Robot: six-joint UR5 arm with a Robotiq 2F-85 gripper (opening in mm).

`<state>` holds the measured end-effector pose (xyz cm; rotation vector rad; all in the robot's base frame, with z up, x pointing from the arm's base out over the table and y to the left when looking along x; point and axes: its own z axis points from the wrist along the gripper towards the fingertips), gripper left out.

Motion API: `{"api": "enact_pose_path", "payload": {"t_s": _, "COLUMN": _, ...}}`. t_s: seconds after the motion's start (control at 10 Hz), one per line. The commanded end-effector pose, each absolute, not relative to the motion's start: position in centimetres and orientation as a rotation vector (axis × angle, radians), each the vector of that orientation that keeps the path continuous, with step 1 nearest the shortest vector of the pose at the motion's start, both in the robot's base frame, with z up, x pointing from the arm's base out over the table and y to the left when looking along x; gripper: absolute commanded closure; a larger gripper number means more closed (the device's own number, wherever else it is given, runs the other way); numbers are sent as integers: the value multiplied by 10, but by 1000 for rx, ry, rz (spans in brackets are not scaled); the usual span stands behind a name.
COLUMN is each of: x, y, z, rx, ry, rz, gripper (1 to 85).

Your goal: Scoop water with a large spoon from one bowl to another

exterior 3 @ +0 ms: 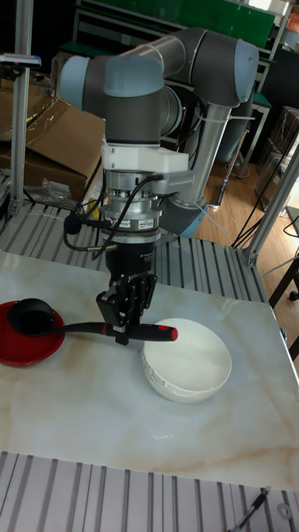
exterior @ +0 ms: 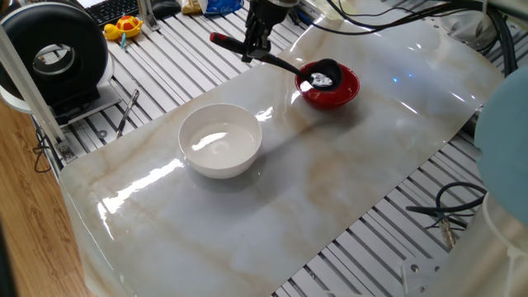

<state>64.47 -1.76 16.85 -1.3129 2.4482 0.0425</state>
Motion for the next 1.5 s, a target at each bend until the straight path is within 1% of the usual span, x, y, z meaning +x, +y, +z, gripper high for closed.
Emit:
{"api": "enact_pose_path", "payload": {"t_s": 0.0, "x": 644, "y": -26, "z": 161, "rx": -1357, "ry": 2419, "rz": 30, "gripper": 843}}
{"api": "enact_pose_path", "payload": {"t_s": 0.6, "x": 641, "y": -27, "z": 156, "rx": -1361, "ry": 2416, "rz": 46, "gripper": 843}}
{"api": "enact_pose_path", "payload": {"t_s": 0.8, "x": 643, "y": -24, "z": 145, "rx": -1364, "ry": 2400, "rz": 57, "gripper": 843}}
{"api": "enact_pose_path", "payload": {"t_s": 1.0, "x": 640, "y": -24, "z": 141, "rx": -1378, "ry": 2394, "rz": 61, "gripper": 843}}
{"api": "enact_pose_path", "payload": {"t_s": 1.4, "x": 638, "y": -25, "z": 141, "rx": -1381, "ry": 2390, "rz": 68, "gripper": 843}}
